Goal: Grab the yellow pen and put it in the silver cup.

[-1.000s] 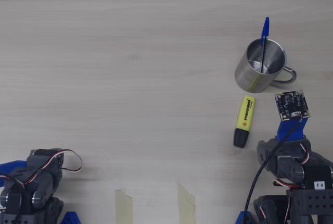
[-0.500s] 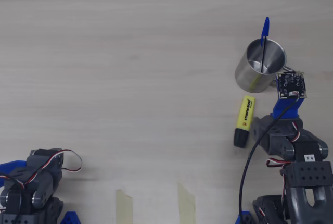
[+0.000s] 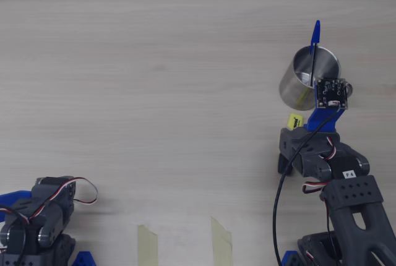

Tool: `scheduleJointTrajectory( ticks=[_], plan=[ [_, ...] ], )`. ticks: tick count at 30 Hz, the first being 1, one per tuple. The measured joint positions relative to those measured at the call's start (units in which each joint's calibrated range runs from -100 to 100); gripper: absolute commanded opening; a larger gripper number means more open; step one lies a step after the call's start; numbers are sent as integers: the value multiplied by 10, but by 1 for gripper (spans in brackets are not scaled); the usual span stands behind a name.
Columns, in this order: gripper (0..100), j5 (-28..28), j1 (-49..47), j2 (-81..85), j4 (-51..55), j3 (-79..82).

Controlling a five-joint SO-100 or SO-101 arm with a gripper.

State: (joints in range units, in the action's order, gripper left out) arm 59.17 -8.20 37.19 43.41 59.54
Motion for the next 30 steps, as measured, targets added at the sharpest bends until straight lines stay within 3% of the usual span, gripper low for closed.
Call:
scheduleJointTrajectory(
  ticks=[16,30],
  plan=[
    [11,21,-8,-14,-5,0],
    [19,56,32,-14,-5,38]
  ],
)
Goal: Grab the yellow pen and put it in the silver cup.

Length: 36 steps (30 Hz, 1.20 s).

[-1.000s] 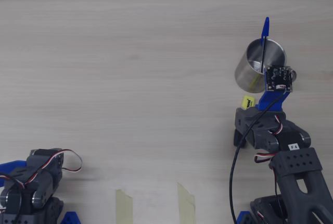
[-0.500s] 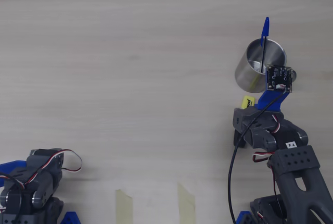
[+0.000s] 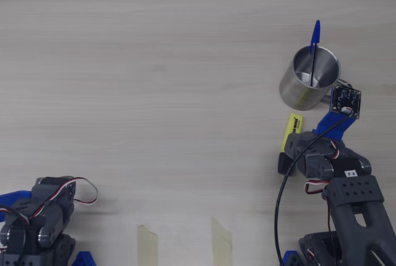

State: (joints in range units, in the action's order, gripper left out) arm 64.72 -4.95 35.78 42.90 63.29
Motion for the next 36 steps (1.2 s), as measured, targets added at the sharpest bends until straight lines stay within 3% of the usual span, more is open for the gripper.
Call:
scheduleJointTrajectory(
  ticks=[25,36],
  plan=[
    [18,0,21,-88,-3,0],
    [18,0,20,-140,-91,0]
  ],
)
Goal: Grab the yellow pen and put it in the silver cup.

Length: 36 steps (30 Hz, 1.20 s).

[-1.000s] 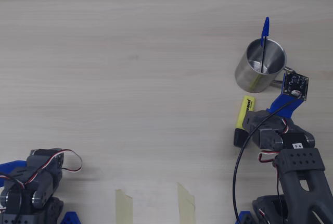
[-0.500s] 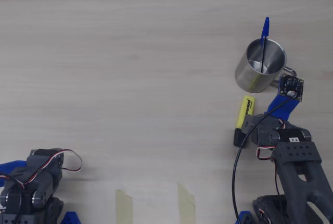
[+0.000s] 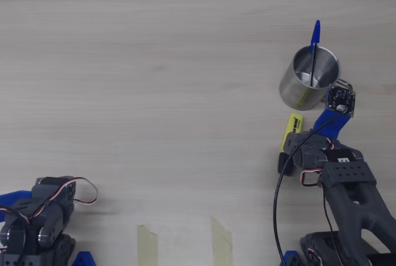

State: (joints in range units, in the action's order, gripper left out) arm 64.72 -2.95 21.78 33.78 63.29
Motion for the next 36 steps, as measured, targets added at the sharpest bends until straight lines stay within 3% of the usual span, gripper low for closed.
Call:
scheduleJointTrajectory(
  ticks=[36],
  plan=[
    [18,0,-20,-116,-17,-53]
  ],
)
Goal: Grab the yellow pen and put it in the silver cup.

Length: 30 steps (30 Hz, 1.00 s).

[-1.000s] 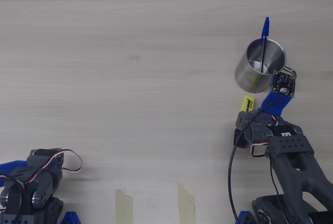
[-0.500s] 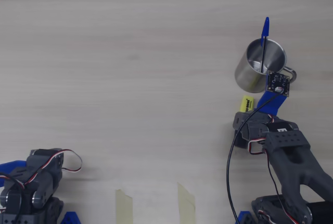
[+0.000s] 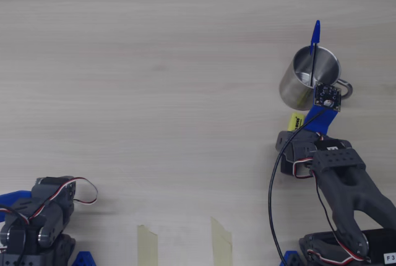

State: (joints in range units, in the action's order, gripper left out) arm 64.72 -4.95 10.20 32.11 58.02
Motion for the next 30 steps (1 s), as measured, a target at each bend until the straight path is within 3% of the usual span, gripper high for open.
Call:
scheduleJointTrajectory(
  ticks=[24,30],
  plan=[
    [18,0,0,-22,-1,-13],
    [7,0,5,-22,-1,-13]
  ],
)
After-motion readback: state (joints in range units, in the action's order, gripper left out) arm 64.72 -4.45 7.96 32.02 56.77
